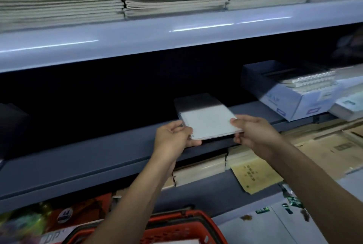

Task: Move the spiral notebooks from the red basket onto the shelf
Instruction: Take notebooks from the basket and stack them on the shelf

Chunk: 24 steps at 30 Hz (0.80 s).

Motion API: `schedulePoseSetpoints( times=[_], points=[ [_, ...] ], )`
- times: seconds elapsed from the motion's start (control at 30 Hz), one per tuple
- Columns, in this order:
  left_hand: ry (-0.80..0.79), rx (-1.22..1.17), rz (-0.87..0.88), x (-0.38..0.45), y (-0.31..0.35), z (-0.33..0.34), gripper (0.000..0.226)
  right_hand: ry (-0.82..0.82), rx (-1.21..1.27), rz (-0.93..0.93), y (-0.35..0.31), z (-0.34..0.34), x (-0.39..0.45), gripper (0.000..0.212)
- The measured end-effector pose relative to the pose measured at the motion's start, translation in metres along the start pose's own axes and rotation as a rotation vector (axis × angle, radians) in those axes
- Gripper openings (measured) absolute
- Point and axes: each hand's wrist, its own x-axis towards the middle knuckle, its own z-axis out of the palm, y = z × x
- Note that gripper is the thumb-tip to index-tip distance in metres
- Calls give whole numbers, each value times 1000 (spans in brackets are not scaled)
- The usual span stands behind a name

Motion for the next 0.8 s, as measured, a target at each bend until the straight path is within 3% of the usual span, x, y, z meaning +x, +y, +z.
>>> schedulePoseSetpoints(
  times=[0.1, 0.2, 0.33, 0.57, 0.8],
  points=[
    [41, 98, 13, 16, 4, 1, 42, 7, -121, -20, -8, 4, 18, 44],
    [44, 277, 115, 11, -3, 0, 37, -19, -427, -102, -14, -7, 14, 55],
    [76, 625, 318, 3, -16, -8, 24, 33, -907, -339, 1, -19, 0, 36],
    [215, 667, 388, 23, -27, 0, 38, 120, -754, -440, 3, -16, 22, 37],
    [221, 667, 483, 39, -31, 6, 29, 106, -796, -331, -7, -14, 53, 31]
  ],
)
